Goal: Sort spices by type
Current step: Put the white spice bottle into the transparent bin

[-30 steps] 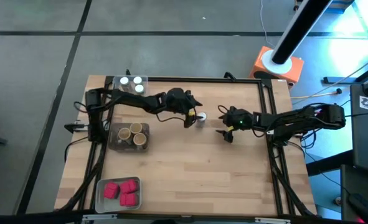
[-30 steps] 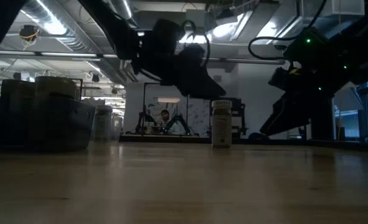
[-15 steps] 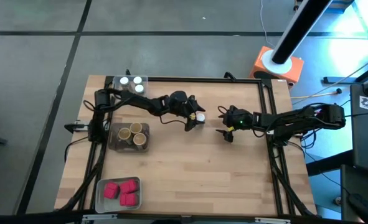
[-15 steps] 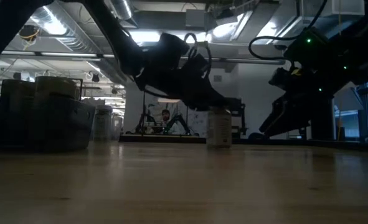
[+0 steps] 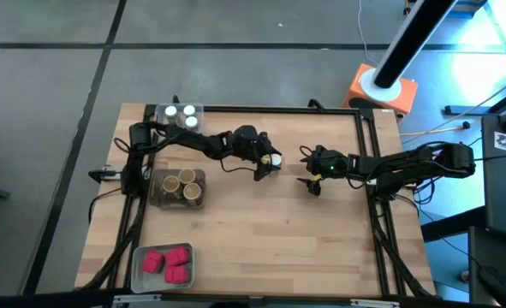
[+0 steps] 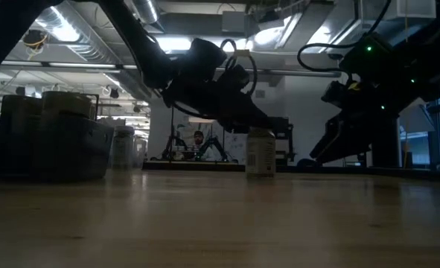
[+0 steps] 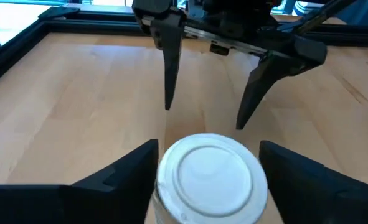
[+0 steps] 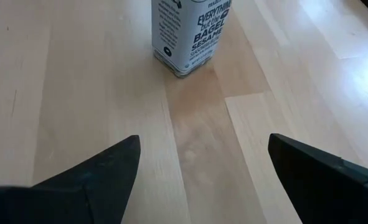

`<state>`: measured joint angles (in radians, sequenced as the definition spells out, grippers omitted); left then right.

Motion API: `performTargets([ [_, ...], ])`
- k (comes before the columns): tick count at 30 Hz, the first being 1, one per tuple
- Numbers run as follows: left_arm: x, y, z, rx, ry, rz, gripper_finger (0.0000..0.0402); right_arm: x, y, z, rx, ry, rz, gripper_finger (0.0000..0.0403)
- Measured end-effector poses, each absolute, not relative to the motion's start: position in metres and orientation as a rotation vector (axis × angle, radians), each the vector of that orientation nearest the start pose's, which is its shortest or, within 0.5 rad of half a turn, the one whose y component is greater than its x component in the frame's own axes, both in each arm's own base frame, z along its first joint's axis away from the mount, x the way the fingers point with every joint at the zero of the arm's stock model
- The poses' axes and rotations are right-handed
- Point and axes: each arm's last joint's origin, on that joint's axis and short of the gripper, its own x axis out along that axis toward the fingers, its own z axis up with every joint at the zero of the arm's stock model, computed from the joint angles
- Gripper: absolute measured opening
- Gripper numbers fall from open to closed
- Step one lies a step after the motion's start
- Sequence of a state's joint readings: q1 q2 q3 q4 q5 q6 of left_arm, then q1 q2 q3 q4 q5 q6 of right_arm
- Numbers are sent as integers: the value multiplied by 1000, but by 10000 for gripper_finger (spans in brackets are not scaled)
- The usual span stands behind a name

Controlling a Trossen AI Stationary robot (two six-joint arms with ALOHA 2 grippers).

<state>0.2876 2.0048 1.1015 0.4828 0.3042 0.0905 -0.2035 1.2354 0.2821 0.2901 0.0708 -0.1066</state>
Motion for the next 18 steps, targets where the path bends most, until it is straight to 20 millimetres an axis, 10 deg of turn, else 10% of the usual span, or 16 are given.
performTargets([
  [12,401,110,153,-59,405,-28,190,196,-42,128,-58,677,-228,353],
  [18,388,104,195,-13,395,35,190,196,-42,128,-58,676,-228,353],
])
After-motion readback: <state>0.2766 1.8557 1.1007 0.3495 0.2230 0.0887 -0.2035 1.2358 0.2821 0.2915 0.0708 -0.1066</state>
